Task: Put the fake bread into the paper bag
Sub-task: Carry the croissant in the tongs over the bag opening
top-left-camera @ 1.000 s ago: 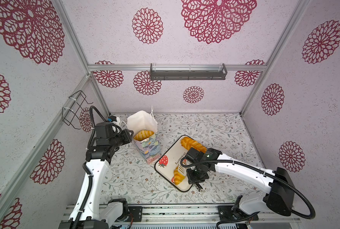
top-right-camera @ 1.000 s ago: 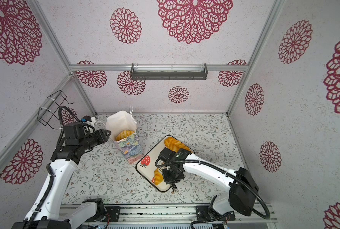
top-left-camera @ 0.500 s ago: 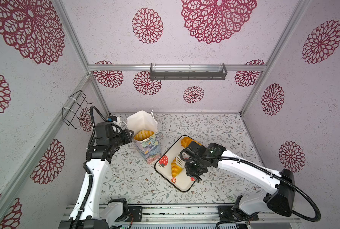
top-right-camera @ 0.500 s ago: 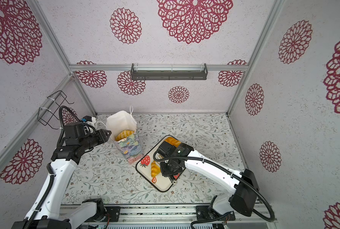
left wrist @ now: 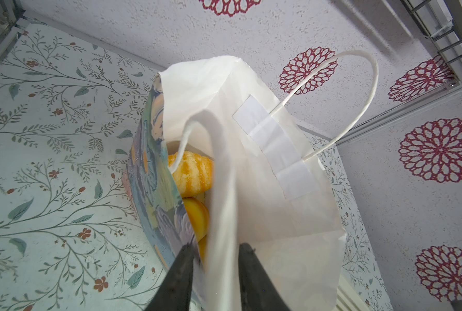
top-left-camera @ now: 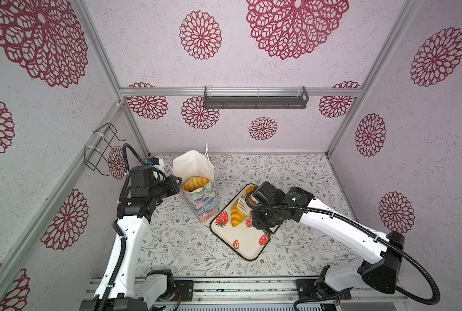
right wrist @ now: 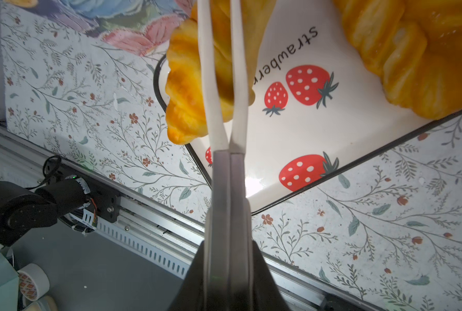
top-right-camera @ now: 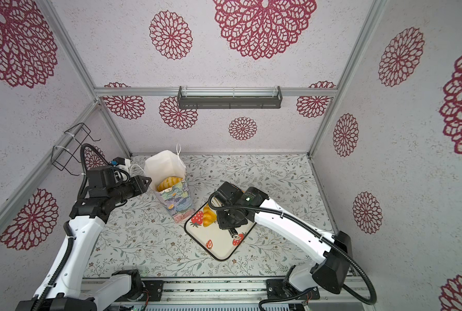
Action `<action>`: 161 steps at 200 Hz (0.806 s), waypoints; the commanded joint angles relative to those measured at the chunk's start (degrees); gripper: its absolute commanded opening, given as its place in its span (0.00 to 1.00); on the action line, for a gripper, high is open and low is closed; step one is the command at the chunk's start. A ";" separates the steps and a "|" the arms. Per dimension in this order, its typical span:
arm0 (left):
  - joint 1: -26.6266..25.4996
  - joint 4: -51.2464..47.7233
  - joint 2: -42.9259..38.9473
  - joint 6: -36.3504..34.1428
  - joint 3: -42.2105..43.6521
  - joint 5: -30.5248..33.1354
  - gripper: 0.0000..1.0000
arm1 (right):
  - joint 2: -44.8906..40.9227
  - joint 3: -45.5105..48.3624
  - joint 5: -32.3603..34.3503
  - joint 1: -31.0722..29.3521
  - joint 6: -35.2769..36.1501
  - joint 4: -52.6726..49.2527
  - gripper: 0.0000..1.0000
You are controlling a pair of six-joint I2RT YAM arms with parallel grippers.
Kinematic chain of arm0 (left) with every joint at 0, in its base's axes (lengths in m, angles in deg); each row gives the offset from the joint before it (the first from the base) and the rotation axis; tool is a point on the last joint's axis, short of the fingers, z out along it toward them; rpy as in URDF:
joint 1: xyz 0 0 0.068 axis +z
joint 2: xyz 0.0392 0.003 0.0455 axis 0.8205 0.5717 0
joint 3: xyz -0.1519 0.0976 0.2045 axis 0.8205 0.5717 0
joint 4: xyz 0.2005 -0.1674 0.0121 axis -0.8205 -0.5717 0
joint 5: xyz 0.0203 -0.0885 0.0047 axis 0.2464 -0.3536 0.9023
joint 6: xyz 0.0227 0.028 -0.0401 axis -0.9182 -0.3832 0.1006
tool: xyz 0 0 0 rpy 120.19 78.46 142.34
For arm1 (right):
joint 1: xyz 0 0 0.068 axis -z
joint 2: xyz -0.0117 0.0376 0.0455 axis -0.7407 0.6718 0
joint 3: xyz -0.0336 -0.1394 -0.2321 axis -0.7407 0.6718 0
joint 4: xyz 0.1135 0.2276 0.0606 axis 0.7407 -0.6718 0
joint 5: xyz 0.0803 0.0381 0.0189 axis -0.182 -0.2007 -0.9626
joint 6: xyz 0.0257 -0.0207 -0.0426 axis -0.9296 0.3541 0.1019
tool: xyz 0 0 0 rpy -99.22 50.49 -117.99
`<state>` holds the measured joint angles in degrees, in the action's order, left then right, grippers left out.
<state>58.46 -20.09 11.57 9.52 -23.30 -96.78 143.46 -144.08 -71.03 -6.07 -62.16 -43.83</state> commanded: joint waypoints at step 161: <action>-0.61 0.91 -0.61 -0.96 -1.62 -0.82 0.33 | 4.17 -25.19 6.06 0.20 7.88 -2.77 0.19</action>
<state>58.38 -20.09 11.48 9.49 -23.30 -97.00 148.12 -164.05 -67.19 -5.96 -56.60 -46.44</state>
